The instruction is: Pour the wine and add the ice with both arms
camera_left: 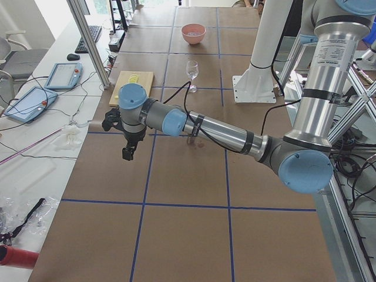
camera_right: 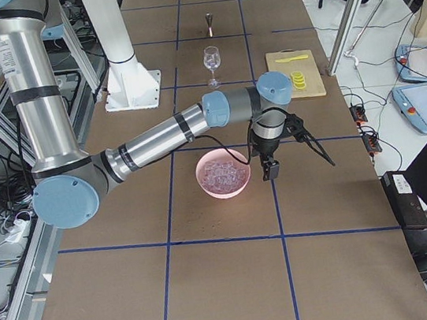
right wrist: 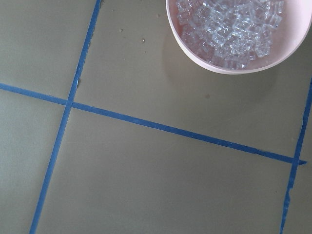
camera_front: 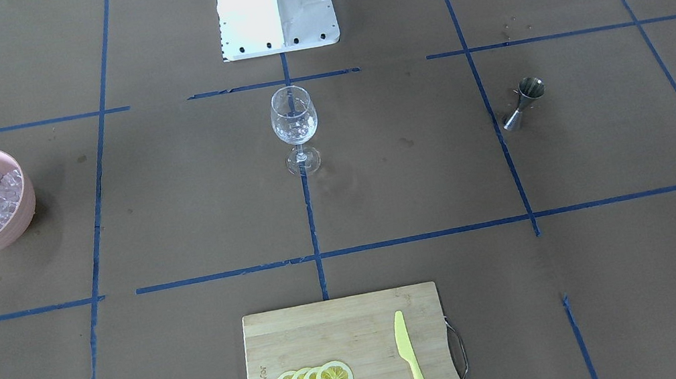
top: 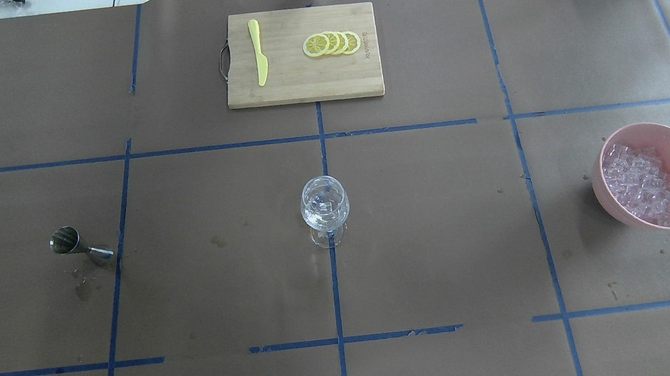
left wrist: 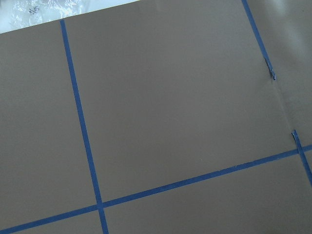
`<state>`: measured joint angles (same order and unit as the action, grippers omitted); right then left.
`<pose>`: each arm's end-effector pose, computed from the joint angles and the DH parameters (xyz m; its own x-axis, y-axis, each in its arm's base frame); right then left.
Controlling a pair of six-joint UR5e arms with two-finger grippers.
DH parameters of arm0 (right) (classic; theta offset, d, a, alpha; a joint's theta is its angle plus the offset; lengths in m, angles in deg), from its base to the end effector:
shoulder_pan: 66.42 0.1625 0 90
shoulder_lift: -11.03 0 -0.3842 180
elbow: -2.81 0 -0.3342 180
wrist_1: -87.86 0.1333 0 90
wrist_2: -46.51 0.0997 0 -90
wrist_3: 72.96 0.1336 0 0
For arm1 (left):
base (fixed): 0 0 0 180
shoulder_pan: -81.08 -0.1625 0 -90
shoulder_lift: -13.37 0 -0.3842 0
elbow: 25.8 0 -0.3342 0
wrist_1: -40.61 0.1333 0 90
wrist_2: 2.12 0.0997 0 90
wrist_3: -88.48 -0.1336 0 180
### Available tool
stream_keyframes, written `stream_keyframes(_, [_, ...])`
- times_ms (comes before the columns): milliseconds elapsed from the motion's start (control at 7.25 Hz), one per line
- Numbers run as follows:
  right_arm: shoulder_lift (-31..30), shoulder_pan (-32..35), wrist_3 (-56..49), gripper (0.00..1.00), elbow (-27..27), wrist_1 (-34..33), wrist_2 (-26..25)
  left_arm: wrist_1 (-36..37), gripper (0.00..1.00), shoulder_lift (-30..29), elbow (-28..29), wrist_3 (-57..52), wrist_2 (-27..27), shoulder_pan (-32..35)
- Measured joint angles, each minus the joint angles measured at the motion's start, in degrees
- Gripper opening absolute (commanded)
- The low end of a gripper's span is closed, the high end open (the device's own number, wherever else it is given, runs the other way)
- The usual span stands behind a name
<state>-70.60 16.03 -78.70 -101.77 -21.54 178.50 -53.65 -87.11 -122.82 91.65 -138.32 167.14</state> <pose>-0.0181 -0.4710 0.5052 0.7146 -0.2370 0.6582 0.2036 0.9706 0.1284 -0.0014 -0.5168 0.4887 0.6746 0.2628 -0.6898 -0.0266 0.9425 0.3331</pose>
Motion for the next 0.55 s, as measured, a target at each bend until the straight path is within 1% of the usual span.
stream_keyframes(552, [-3.00,1.70,0.27,1.00,0.90,1.88,0.01,0.54,1.00,3.36,-1.32,0.00,0.12,1.26])
